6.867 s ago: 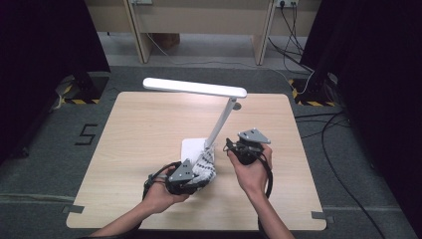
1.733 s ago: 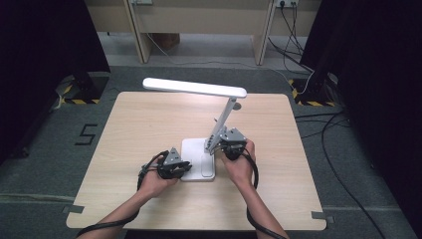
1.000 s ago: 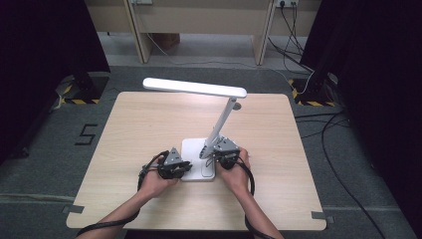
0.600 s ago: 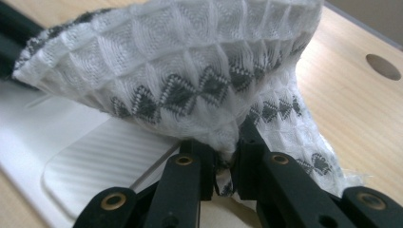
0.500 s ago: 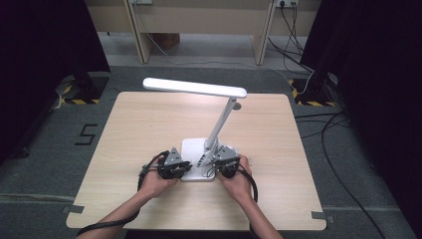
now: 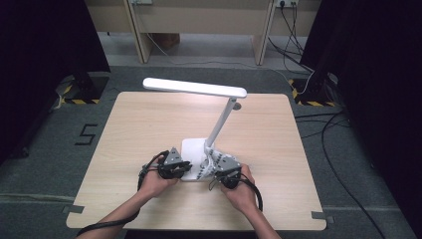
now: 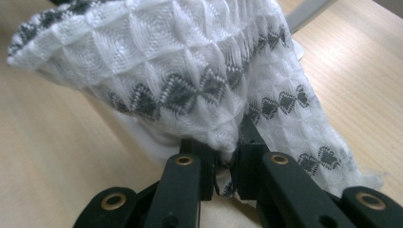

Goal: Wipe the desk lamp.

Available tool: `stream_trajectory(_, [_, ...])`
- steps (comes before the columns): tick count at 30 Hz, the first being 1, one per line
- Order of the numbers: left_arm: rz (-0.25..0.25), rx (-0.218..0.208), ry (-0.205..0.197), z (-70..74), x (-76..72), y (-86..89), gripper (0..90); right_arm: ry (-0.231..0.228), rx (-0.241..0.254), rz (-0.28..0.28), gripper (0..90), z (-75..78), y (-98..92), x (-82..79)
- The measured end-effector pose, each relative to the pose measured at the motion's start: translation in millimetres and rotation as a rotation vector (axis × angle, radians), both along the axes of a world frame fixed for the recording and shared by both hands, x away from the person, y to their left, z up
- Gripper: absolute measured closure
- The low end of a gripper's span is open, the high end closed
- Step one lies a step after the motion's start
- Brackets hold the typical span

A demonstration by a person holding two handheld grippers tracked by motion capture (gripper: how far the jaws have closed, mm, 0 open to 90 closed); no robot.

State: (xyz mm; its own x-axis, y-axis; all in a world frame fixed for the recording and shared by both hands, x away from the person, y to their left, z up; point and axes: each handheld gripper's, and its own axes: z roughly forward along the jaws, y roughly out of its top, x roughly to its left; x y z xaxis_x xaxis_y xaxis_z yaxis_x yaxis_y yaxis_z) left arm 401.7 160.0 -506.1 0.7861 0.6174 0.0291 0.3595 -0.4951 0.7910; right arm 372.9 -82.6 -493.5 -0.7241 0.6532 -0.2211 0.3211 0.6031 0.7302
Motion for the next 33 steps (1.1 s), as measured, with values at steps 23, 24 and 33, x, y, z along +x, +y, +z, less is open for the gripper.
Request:
stream_trajectory(23, [-0.005,0.012,-0.001,0.8,-0.1,-0.6,79.0,-0.039,-0.011,-0.008,82.8,31.0,-44.2,-44.0])
stream_trajectory(24, [-0.005,0.013,-0.001,0.8,-0.1,-0.7,79.0,-0.042,-0.008,-0.020,82.7,32.6,-47.7,-43.6])
stream_trajectory(33, [-0.004,0.010,-0.002,0.6,-0.2,-0.6,79.0,-0.146,-0.043,-0.248,82.6,49.4,-106.3,-17.6])
